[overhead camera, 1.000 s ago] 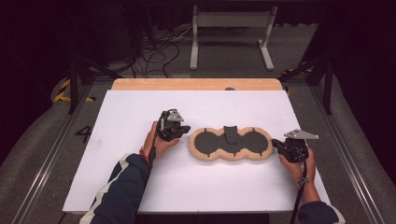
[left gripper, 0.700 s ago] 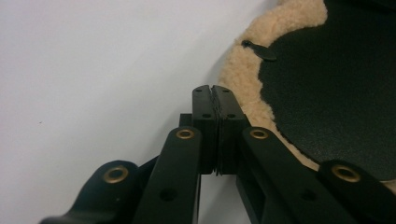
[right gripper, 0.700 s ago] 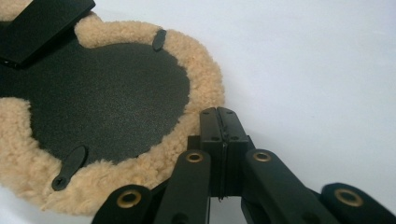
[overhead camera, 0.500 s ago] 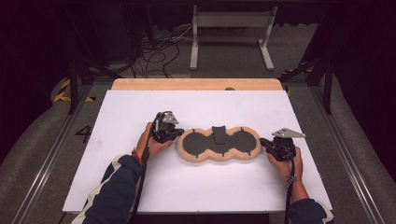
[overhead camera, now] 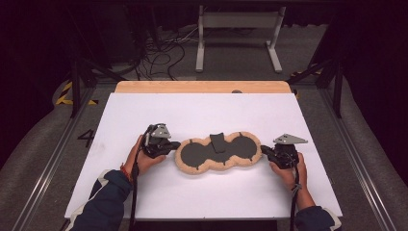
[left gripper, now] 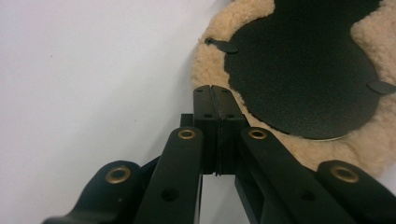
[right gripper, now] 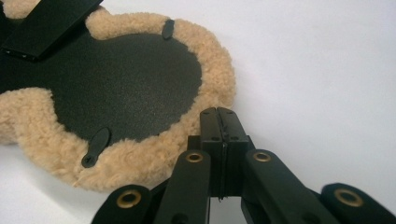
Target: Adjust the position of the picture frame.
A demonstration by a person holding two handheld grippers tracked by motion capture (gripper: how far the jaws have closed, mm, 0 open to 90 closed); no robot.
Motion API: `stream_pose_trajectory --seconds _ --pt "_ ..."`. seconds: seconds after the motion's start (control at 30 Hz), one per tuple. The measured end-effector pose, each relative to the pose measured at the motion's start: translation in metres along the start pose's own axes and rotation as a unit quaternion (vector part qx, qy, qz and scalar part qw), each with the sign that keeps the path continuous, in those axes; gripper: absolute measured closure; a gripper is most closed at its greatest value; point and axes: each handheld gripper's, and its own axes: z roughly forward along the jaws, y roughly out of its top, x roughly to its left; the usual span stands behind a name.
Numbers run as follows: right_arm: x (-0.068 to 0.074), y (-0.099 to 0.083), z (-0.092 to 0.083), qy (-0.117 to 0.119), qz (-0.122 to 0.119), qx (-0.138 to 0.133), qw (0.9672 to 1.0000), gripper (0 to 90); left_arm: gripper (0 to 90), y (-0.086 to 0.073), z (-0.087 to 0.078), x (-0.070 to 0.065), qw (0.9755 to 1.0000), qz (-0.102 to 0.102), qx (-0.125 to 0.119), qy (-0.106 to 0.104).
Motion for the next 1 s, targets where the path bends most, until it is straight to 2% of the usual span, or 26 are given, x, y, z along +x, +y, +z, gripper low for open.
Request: stream_pose_trajectory --seconds 0.07,0.13,0.27,0.4,0.5,0.6,0.67,0.73,0.87,1.0 --pt "0.003 -0.001 -0.001 -0.006 -0.013 0.011 0.9998 90.0 89.6 0.001 0.000 -0.002 0.9999 0.005 -0.001 0.011" --pt "0.006 -0.006 -0.003 -0.013 -0.031 0.025 0.9991 90.0 87.8 0.001 0.000 -0.001 0.9998 0.001 -0.011 0.015" --pt "0.006 -0.010 -0.009 0.009 -0.023 0.026 0.9993 90.0 85.7 0.000 0.003 0.004 0.9995 -0.011 -0.019 0.022" --pt "0.012 -0.009 -0.016 0.024 -0.042 0.029 0.9984 90.0 83.6 0.002 0.011 0.009 0.9992 -0.015 -0.017 0.034" --pt "0.015 -0.009 -0.017 0.039 -0.052 0.036 0.9972 90.0 80.0 0.006 0.015 0.012 0.9988 -0.029 -0.024 0.031" --pt "0.014 -0.010 -0.018 0.055 -0.055 0.044 0.9960 90.0 78.9 0.010 0.020 0.013 0.9987 -0.032 -0.026 0.029" --pt "0.015 -0.012 -0.016 0.058 -0.058 0.049 0.9954 90.0 79.5 0.012 0.024 0.012 0.9990 -0.023 -0.021 0.033" --pt "0.016 -0.013 -0.013 0.051 -0.062 0.052 0.9954 90.0 80.8 0.012 0.026 0.012 0.9991 -0.020 -0.018 0.031" --pt "0.014 -0.014 -0.012 0.054 -0.052 0.048 0.9961 90.0 82.2 0.012 0.027 0.011 0.9996 -0.006 -0.007 0.028" --pt "0.014 -0.014 -0.011 0.044 -0.051 0.046 0.9966 90.0 84.1 0.011 0.026 0.010 0.9998 -0.002 -0.006 0.017"
